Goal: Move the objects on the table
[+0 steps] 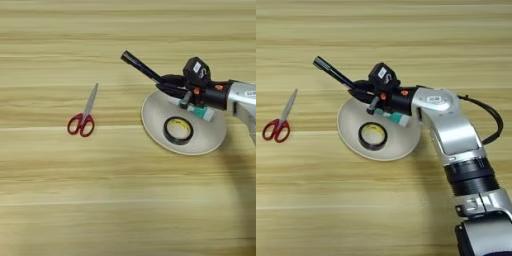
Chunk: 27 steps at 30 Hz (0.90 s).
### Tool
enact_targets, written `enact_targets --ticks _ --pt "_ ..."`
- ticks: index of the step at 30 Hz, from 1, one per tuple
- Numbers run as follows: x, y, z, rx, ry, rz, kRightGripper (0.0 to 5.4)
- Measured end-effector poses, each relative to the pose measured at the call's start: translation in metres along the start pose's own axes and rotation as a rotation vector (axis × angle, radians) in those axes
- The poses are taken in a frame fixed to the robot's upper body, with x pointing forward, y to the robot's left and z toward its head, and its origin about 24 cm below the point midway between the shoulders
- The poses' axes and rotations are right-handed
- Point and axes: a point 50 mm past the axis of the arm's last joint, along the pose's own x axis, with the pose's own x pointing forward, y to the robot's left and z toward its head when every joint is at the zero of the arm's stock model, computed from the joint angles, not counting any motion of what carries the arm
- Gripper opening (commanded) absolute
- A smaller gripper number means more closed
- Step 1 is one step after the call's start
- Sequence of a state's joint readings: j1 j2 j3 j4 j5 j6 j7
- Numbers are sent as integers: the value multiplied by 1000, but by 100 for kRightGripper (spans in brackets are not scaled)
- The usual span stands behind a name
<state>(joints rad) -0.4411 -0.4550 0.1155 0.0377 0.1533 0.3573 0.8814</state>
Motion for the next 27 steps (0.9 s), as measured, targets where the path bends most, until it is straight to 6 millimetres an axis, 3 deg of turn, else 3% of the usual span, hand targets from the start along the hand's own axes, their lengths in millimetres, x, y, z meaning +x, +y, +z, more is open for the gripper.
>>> enact_targets --ticks 12,27 --pt "-1 -2 -5 -2 10 4 84" --pt "-20 -1 -30 -9 88 18 84"
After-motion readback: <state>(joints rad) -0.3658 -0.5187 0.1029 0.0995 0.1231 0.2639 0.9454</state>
